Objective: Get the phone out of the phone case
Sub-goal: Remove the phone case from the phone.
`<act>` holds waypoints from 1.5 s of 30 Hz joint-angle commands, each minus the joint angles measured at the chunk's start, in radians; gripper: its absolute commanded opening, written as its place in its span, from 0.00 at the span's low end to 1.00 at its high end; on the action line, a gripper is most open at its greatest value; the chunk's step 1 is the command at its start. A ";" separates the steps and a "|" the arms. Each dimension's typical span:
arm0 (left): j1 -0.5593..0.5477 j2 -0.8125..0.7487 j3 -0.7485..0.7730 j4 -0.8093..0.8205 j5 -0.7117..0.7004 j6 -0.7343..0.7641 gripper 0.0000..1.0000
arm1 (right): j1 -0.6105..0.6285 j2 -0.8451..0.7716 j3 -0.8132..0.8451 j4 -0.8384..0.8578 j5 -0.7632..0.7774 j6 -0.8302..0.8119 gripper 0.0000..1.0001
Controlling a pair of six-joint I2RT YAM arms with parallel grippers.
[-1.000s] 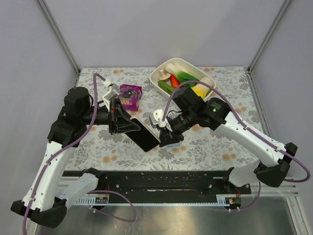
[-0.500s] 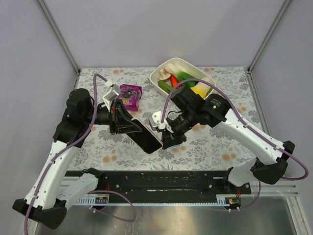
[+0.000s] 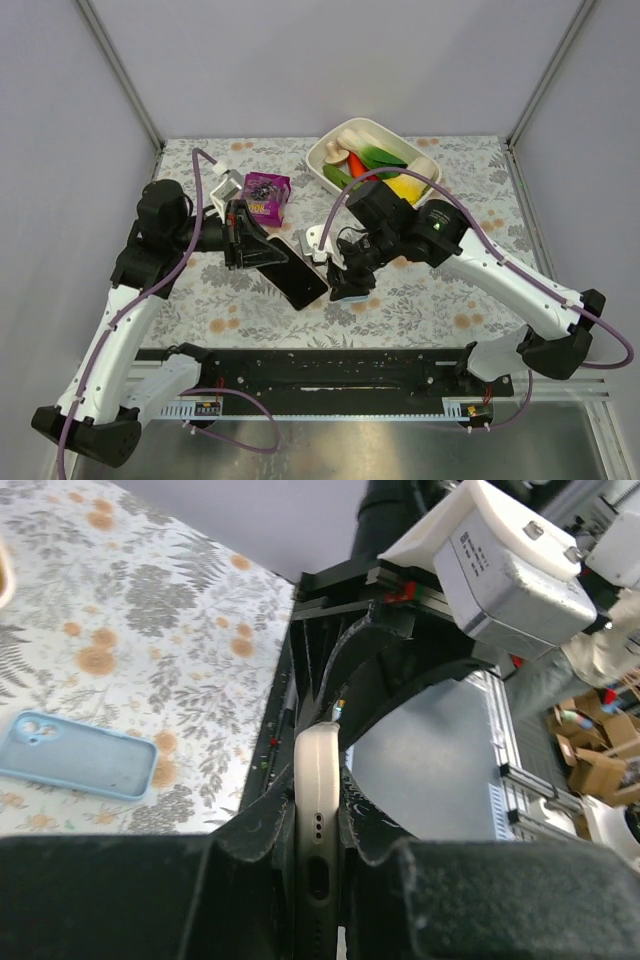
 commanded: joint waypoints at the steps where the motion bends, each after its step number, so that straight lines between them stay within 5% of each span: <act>1: 0.048 -0.003 0.082 0.026 -0.156 0.087 0.00 | -0.002 -0.085 -0.062 0.271 0.056 0.182 0.45; 4: 0.103 -0.008 0.107 0.044 -0.135 0.054 0.00 | -0.070 -0.103 -0.084 0.317 0.010 0.257 0.61; 10: 0.158 -0.007 0.110 0.246 -0.127 -0.214 0.00 | -0.151 -0.126 -0.180 0.524 -0.039 0.444 0.66; 18: 0.161 0.016 0.161 0.346 -0.218 -0.423 0.00 | -0.202 -0.071 -0.200 0.691 -0.127 0.590 0.63; 29: 0.178 0.012 0.041 0.620 -0.213 -0.715 0.00 | -0.237 -0.059 -0.249 0.868 -0.292 0.723 0.48; 36: 0.227 0.015 -0.072 0.861 -0.245 -0.925 0.00 | -0.271 -0.088 -0.286 0.963 -0.338 0.798 0.52; 45: 0.233 -0.005 -0.135 0.858 -0.264 -0.928 0.00 | -0.309 -0.087 -0.297 1.067 -0.338 0.878 0.41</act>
